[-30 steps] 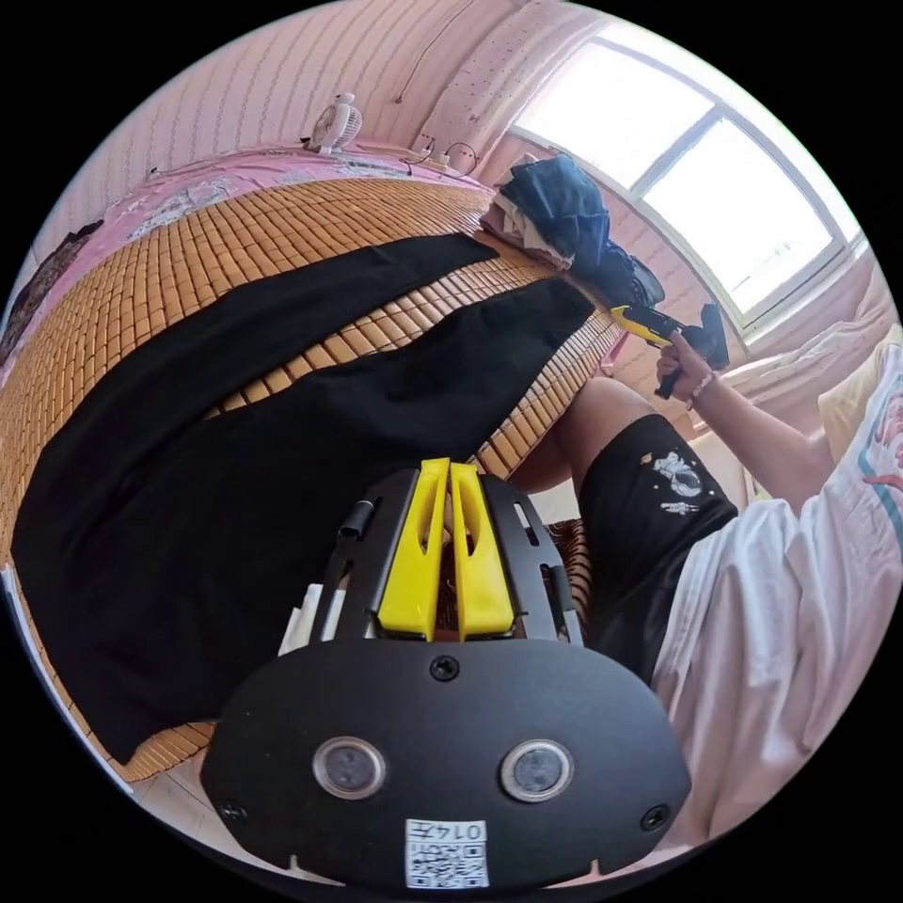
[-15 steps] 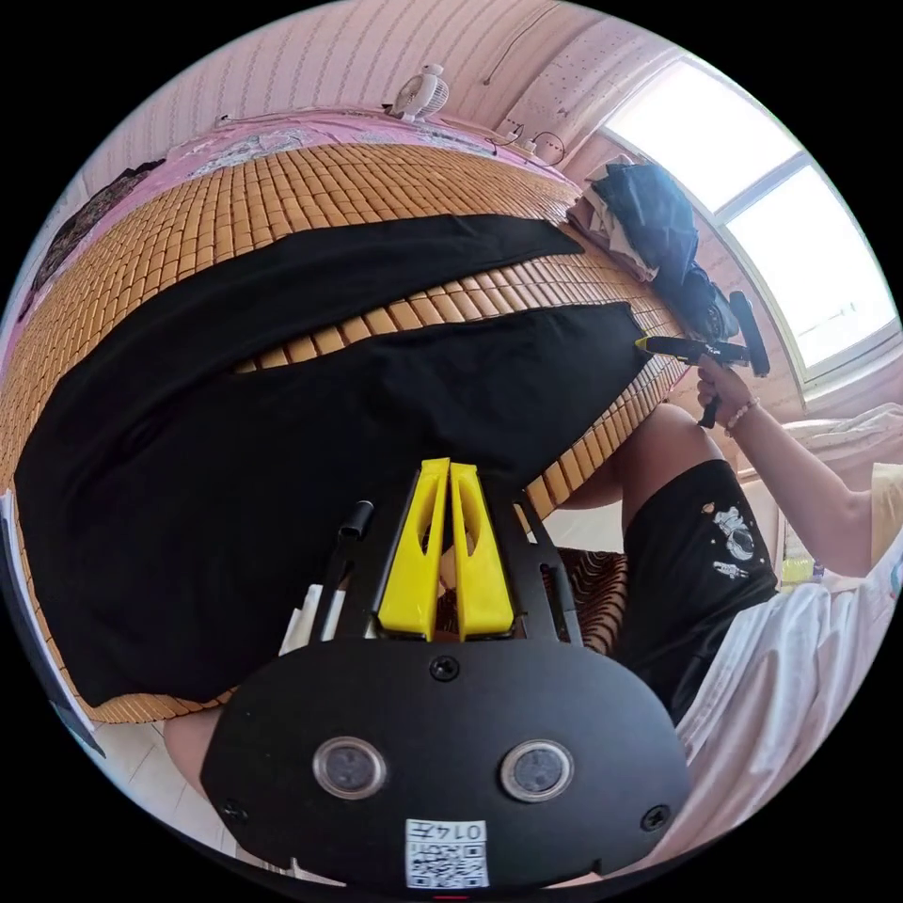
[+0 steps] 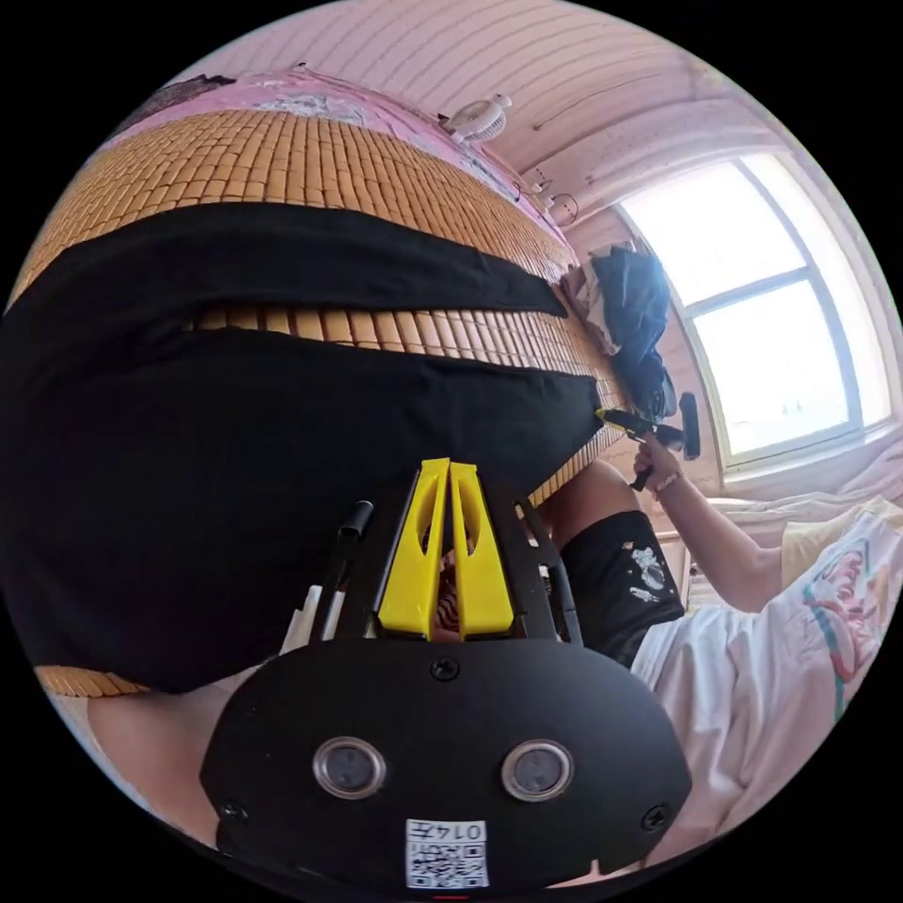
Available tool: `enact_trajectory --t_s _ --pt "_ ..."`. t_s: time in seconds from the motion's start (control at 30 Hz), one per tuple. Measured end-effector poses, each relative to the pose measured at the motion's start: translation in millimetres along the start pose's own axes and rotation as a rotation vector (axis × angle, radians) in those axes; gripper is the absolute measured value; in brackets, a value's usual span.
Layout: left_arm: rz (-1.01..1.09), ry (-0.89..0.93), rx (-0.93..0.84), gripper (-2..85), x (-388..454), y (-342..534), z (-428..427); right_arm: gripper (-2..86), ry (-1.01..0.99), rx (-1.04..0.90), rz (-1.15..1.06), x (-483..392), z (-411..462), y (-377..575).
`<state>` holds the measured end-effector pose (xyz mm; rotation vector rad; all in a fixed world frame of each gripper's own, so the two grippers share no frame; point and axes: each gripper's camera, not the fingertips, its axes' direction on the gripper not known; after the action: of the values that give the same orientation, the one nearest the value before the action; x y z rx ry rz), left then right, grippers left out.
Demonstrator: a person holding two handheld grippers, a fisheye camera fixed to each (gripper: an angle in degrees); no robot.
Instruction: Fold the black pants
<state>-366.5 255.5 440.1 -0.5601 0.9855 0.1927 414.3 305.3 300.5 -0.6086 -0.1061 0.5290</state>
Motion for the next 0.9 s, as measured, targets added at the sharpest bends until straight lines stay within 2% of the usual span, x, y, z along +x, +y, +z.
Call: enact_trajectory --t_s 0.07,0.2,0.27,0.4,0.47,0.6,0.67,0.77,0.9 --pt "-0.073 -0.028 0.133 -1.0 -20.4 7.5 -39.2 2.7 0.044 0.071 0.003 -2.1 -12.6 5.4" --pt "-0.299 -0.241 0.408 -0.8 -76.6 47.8 -133.7 4.9 0.106 0.124 0.032 3.9 -25.6 12.8" --pt "-0.406 -0.307 0.452 -0.6 -99.5 67.8 -165.3 7.1 0.101 0.079 0.063 11.3 -23.3 11.8" --pt "-0.662 -0.566 0.536 2.0 -134.8 117.3 -211.3 10.1 0.089 0.060 0.119 16.8 -21.9 10.7" --pt "-0.757 -0.586 0.536 4.5 -148.1 132.1 -219.2 10.5 0.067 0.043 0.137 15.5 -17.9 9.6" --pt "-0.912 -0.451 0.572 11.0 -169.3 153.4 -222.0 9.7 0.114 0.041 0.151 6.9 -17.0 9.6" --pt "-0.934 -0.434 0.550 11.2 -174.3 154.7 -218.8 9.4 0.116 0.018 0.150 3.7 -19.1 6.6" --pt "-0.966 -0.490 0.484 10.7 -178.6 152.8 -212.4 9.0 0.118 0.002 0.161 -1.2 -21.8 4.5" --pt "-0.880 -0.591 0.394 8.6 -167.7 140.1 -210.0 8.4 0.158 0.004 0.163 -11.2 -24.6 6.0"
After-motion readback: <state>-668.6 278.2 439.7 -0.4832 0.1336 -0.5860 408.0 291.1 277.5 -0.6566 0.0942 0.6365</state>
